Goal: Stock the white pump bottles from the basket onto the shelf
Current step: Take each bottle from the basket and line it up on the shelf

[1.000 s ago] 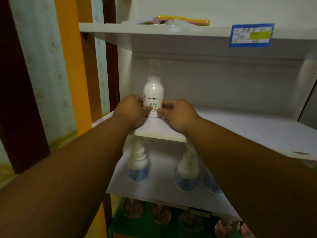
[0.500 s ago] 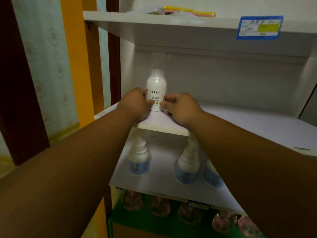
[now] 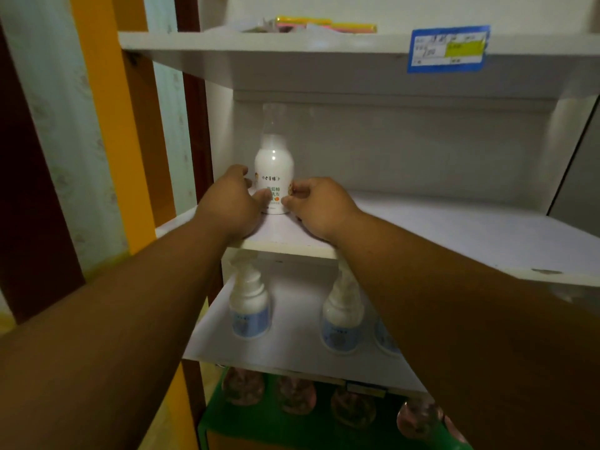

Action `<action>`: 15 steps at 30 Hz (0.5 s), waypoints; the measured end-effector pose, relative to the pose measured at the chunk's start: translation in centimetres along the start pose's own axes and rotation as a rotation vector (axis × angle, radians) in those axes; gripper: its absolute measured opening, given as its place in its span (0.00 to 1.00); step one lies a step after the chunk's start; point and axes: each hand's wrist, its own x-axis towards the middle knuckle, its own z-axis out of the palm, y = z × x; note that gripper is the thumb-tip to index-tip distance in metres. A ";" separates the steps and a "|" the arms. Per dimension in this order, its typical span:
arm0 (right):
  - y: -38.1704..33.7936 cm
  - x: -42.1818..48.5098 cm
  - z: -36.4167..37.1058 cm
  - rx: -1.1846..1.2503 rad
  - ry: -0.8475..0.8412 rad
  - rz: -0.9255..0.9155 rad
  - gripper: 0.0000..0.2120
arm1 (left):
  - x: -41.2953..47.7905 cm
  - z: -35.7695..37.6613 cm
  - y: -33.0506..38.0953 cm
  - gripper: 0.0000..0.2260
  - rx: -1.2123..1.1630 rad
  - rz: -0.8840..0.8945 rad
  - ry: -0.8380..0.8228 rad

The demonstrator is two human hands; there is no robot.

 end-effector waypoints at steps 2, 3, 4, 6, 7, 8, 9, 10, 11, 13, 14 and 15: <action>-0.2 0.1 0.0 -0.053 0.010 -0.002 0.16 | -0.9 -0.6 0.4 0.23 -0.083 0.032 0.129; -0.3 0.1 0.0 -0.086 0.013 0.007 0.21 | -1.8 -1.0 0.5 0.21 -0.153 0.040 0.217; -0.4 0.0 -0.1 -0.098 0.011 0.032 0.26 | -3.1 -1.3 0.7 0.19 -0.236 0.042 0.292; -0.7 -0.4 -0.5 -0.094 -0.005 0.076 0.33 | -7.1 -2.0 0.6 0.18 -0.366 0.052 0.358; -1.1 -0.9 -0.7 -0.098 -0.017 0.072 0.33 | -9.7 -2.1 0.1 0.17 -0.392 0.071 0.350; -1.5 -1.6 -0.9 -0.104 -0.033 0.052 0.32 | -12.6 -1.9 -0.7 0.17 -0.400 0.091 0.316; -2.0 -2.6 -1.1 -0.101 -0.052 0.017 0.31 | -15.5 -1.3 -1.8 0.18 -0.400 0.096 0.261; -2.4 -3.9 -1.1 -0.097 -0.066 -0.028 0.31 | -18.3 -0.4 -3.3 0.18 -0.393 0.077 0.191; -2.7 -5.7 -1.1 -0.103 -0.055 -0.076 0.33 | -20.9 0.8 -5.0 0.20 -0.393 0.039 0.116; -2.8 -10.8 -0.2 -0.074 0.063 -0.197 0.32 | -25.3 3.3 -8.3 0.24 -0.424 -0.091 -0.033; -2.7 -13.8 0.5 -0.017 0.145 -0.273 0.30 | -26.9 4.3 -9.8 0.25 -0.422 -0.149 -0.108; -2.2 -16.7 1.4 0.031 0.200 -0.335 0.27 | -28.2 5.2 -10.9 0.25 -0.403 -0.183 -0.189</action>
